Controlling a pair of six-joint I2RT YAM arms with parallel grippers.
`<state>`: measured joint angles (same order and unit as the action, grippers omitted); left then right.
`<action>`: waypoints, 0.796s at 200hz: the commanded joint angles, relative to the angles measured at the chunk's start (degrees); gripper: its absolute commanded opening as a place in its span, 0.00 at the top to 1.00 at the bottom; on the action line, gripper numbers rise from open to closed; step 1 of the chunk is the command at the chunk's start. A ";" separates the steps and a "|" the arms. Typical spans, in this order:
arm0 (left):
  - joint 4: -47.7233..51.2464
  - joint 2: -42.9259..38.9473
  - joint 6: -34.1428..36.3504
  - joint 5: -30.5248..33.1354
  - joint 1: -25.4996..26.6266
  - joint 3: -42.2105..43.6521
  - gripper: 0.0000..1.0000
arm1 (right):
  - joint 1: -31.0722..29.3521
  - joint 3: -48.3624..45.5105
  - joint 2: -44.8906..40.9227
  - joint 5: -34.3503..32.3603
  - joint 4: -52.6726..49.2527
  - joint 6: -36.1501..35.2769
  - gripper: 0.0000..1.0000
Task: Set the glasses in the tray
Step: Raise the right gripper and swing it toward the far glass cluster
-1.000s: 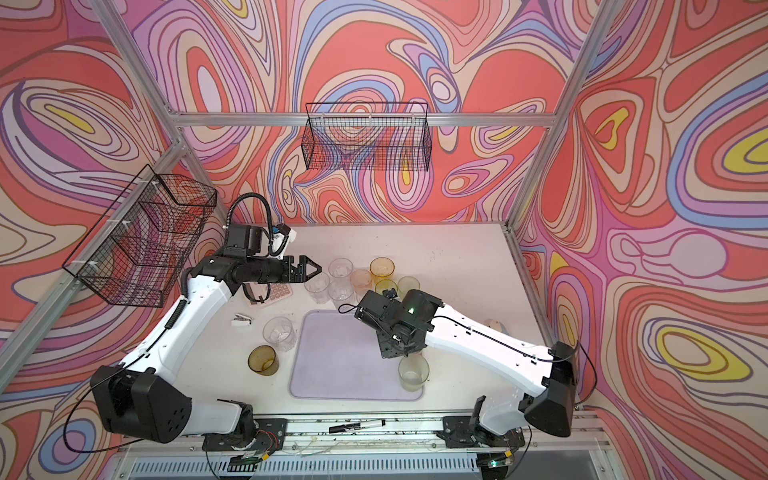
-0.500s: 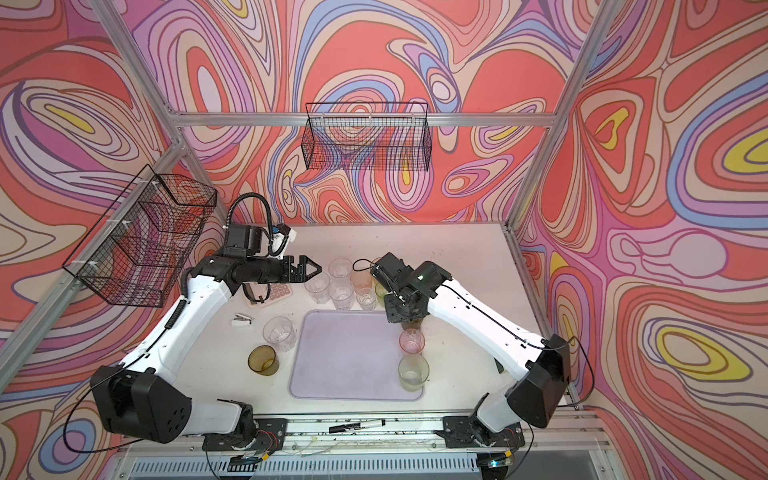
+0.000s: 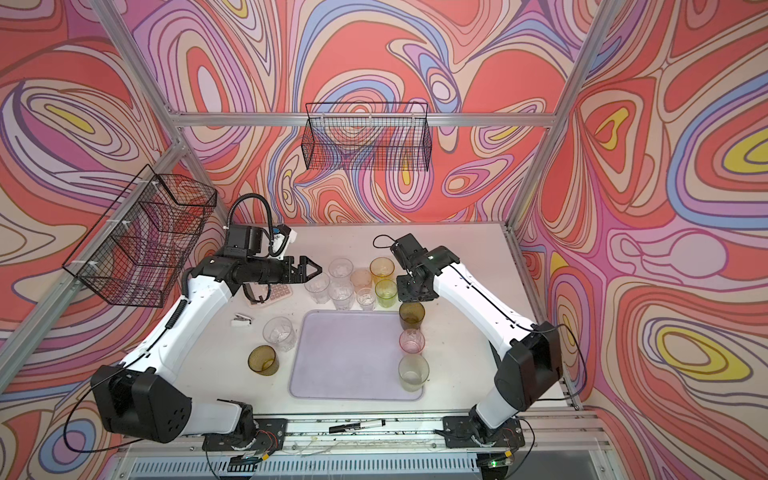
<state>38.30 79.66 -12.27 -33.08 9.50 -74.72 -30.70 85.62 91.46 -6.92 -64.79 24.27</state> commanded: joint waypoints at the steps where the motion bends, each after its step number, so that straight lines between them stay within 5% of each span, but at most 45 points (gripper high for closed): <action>1: 0.10 0.41 -0.04 -0.40 0.08 0.36 0.01 | 2.03 1.18 2.24 0.87 1.84 -1.88 0.64; 159: -0.07 -0.03 -0.30 -1.06 0.08 0.54 0.01 | 2.64 9.14 16.58 5.67 4.36 -15.51 0.72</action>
<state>38.30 79.66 -12.27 -33.43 9.50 -74.67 -28.18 93.34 106.94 -2.44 -61.12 10.87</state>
